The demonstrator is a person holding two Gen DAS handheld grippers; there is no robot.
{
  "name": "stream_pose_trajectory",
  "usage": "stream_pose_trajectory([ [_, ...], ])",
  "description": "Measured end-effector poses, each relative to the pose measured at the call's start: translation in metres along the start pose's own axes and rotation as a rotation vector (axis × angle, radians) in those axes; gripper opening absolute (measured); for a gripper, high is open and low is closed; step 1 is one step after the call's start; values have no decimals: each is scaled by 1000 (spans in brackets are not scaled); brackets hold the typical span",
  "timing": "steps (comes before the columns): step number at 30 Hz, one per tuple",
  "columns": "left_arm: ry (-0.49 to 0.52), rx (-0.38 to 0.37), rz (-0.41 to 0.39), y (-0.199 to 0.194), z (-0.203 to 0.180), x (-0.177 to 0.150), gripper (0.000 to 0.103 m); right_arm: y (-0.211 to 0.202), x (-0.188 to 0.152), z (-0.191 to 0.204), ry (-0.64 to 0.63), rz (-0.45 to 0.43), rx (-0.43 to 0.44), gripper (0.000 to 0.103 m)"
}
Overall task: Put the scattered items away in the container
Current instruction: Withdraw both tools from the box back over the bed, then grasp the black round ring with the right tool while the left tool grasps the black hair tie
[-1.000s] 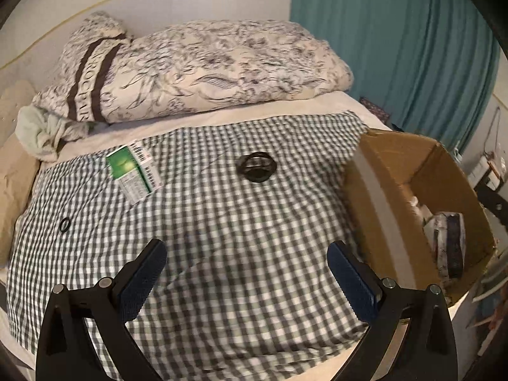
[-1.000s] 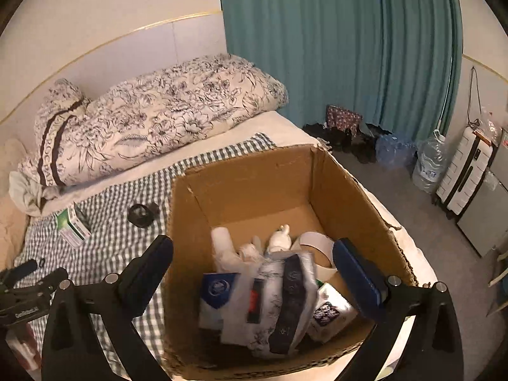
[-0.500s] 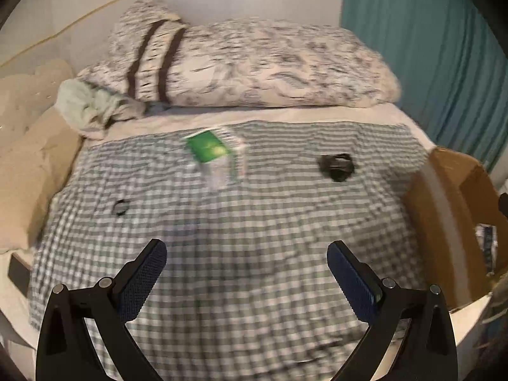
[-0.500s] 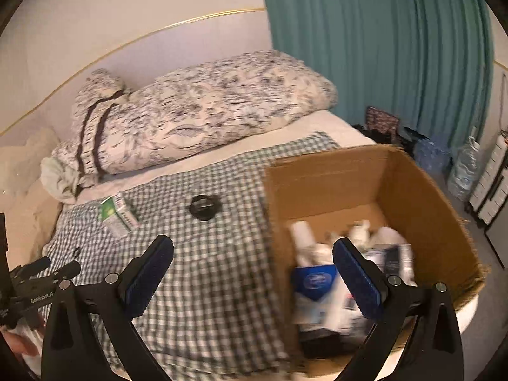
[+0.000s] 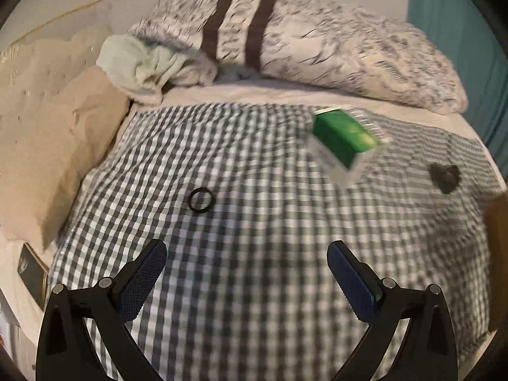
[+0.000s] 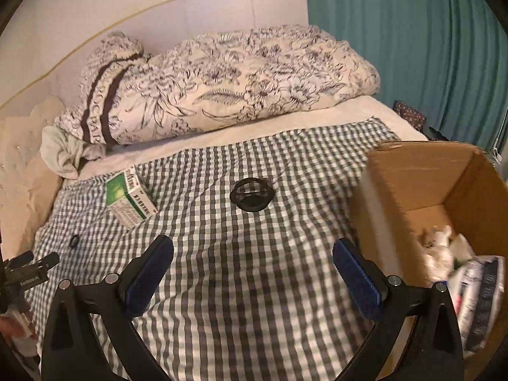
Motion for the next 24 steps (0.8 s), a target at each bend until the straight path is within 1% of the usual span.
stream_pose_trajectory([
  [5,-47,14,25,43,21,13,103,48,16,9,-1,38,-5,101],
  [7,-62,20,23,58,28,18,103,69,25,13,-3,53,-6,101],
  [9,-86,14,15,72,37,23,103,89,35,16,-8,63,-7,101],
  [12,-94,8,26,90,48,30,103,116,50,14,24,83,6,101],
  [16,-88,50,30,106,57,34,103,144,66,10,37,90,-28,101],
  [20,-96,48,44,121,61,39,103,163,74,7,44,96,-40,101],
  [24,-95,39,39,124,60,42,103,180,73,8,29,112,-59,101],
])
Point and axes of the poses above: each gripper's, at about its wrist camera, not at the fingertips, and y roughly the way its jaws point, z to its left, x to its top, the point moved 3 cm from there along y, roughly the way its jaws point, and after that the axes turned 10 degrees about z, right-handed, at the moved point
